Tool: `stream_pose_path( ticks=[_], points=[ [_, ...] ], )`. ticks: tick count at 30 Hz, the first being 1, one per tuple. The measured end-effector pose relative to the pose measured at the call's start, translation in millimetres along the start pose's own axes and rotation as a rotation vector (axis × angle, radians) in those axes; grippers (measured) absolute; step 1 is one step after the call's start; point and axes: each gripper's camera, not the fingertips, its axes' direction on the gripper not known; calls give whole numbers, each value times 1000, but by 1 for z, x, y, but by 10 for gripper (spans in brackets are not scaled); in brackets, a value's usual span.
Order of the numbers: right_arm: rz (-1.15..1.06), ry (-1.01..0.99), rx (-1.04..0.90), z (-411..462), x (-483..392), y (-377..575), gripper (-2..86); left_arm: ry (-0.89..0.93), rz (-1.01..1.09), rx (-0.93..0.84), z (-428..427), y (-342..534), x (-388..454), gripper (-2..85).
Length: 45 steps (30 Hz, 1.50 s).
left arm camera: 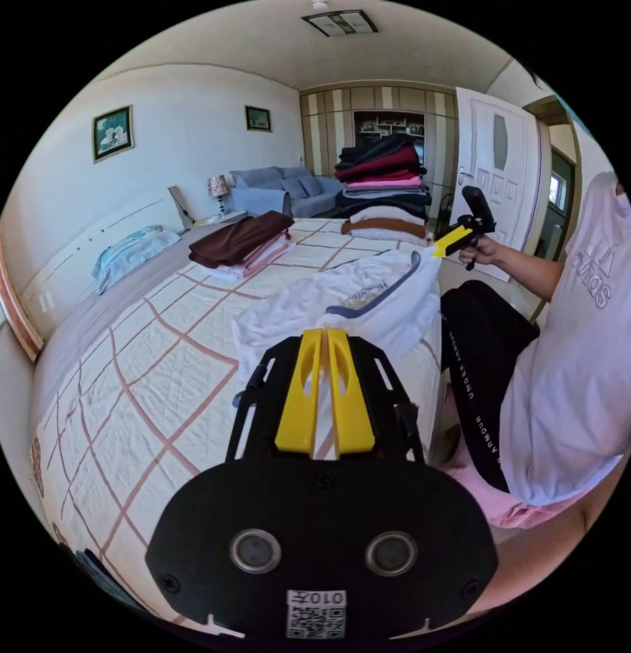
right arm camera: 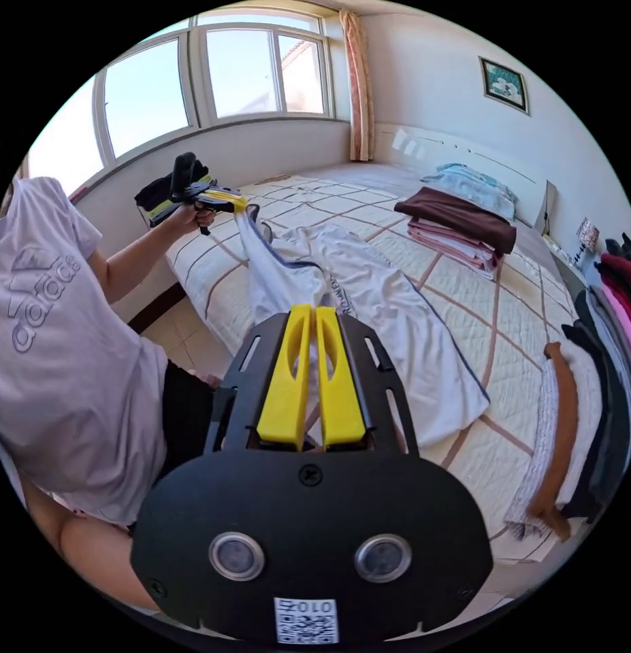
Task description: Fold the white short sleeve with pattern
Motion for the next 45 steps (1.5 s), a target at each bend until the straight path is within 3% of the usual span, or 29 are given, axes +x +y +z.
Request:
stream_pose_path(
  ticks=[6,17,21,26,31,36,42,45],
  points=[
    [66,100,-47,35,-23,9,35,-139,193,-191,57,13,63,29],
    [46,0,-44,40,-16,-6,74,-41,334,-239,53,1,71,160],
    [43,68,-113,49,-16,-4,94,-41,452,-362,75,11,100,158],
    [76,5,-112,47,-9,-2,53,-22,458,-369,73,20,120,154],
    [86,52,31,-8,-14,-13,42,-80,485,-413,54,31,146,160],
    [70,97,-28,-17,-20,-21,41,-274,464,-289,35,37,185,151],
    [114,100,-45,-20,-21,-20,41,-438,552,-289,47,56,232,107],
    [147,91,-42,-25,-19,-19,42,-333,456,-294,56,65,224,93]
  ],
)
